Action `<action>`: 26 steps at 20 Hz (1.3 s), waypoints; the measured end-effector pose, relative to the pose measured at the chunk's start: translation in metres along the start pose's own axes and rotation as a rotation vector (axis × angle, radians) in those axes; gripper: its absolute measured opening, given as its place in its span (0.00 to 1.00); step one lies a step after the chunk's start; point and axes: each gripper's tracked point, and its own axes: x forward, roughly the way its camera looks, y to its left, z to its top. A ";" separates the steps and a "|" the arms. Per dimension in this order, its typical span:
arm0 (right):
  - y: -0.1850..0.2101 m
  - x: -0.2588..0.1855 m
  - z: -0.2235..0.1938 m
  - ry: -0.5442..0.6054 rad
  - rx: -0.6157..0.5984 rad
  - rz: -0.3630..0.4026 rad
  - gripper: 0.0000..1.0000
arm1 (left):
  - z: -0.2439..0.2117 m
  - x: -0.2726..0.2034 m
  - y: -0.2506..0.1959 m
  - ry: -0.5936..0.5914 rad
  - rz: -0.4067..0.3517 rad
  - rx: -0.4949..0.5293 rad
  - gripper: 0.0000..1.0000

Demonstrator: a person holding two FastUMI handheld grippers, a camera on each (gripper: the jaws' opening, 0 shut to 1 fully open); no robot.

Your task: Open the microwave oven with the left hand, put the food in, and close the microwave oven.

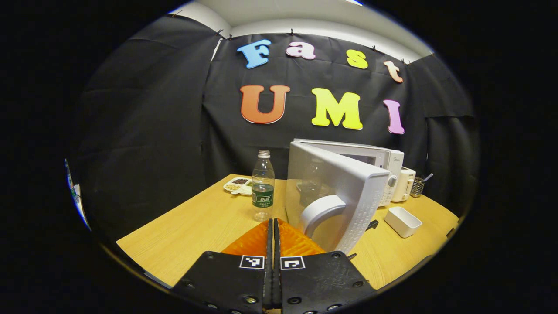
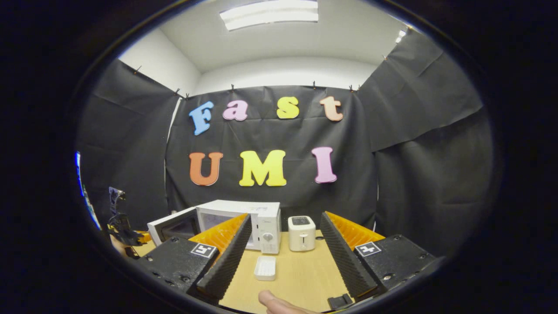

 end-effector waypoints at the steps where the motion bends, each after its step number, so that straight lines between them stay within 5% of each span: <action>1: -0.002 0.000 0.000 0.001 0.000 -0.002 1.00 | -0.002 0.003 -0.009 0.004 -0.016 -0.001 0.00; 2: -0.003 0.000 -0.001 0.004 0.001 -0.005 0.89 | -0.003 0.004 -0.018 0.005 -0.033 -0.001 0.00; 3: -0.005 0.000 -0.001 0.004 0.003 -0.008 0.89 | -0.004 0.006 -0.029 0.007 -0.056 -0.001 0.11; 4: -0.006 -0.001 -0.001 0.003 0.004 -0.009 0.89 | -0.005 0.009 -0.042 0.008 -0.082 0.001 0.00; 6: -0.009 -0.002 -0.001 0.003 0.006 -0.010 0.90 | -0.008 0.016 -0.067 0.015 -0.121 0.008 0.00; 7: -0.011 -0.002 -0.002 0.004 0.005 -0.010 1.00 | -0.007 0.020 -0.077 0.012 -0.131 0.016 0.00; 8: -0.013 -0.003 -0.004 0.006 0.003 -0.010 1.00 | -0.003 0.025 -0.087 0.001 -0.142 0.022 0.00; 9: -0.016 -0.004 -0.004 0.007 0.003 -0.012 0.89 | -0.001 0.029 -0.097 -0.011 -0.158 0.021 0.00; 12: -0.025 -0.007 -0.005 0.006 0.002 -0.023 0.89 | -0.001 0.045 -0.132 -0.009 -0.230 0.014 0.00; 13: -0.029 -0.008 -0.005 0.004 0.001 -0.032 1.00 | -0.001 0.048 -0.142 -0.008 -0.254 0.014 0.00; 17: -0.041 -0.010 -0.003 -0.005 -0.008 -0.058 1.00 | 0.002 0.072 -0.168 -0.011 -0.308 0.004 0.00; 18: -0.042 -0.011 -0.004 -0.005 -0.009 -0.060 0.89 | 0.001 0.076 -0.175 -0.007 -0.320 0.001 0.00; 19: -0.044 -0.012 -0.003 -0.004 -0.009 -0.060 1.00 | 0.001 0.080 -0.180 -0.006 -0.328 -0.003 0.00; 20: -0.045 -0.011 -0.004 -0.005 -0.008 -0.061 0.89 | -0.001 0.084 -0.186 0.001 -0.343 -0.010 0.00; 21: -0.047 -0.012 -0.004 -0.007 -0.008 -0.061 0.89 | -0.001 0.089 -0.192 0.002 -0.355 -0.014 0.00; 22: -0.048 -0.012 -0.004 -0.010 -0.007 -0.063 1.00 | 0.001 0.093 -0.195 0.001 -0.361 -0.015 0.00; 23: -0.049 -0.012 -0.004 -0.012 -0.007 -0.065 0.89 | 0.003 0.098 -0.198 0.000 -0.359 -0.013 0.00; 24: -0.051 -0.013 -0.005 -0.012 -0.010 -0.069 1.00 | 0.003 0.105 -0.201 -0.001 -0.359 -0.015 0.00; 25: -0.053 -0.013 -0.005 -0.012 -0.011 -0.070 0.89 | 0.004 0.110 -0.203 0.002 -0.356 -0.019 0.00; 26: -0.053 -0.012 -0.005 -0.010 -0.010 -0.069 0.89 | 0.006 0.114 -0.208 0.001 -0.357 -0.022 0.00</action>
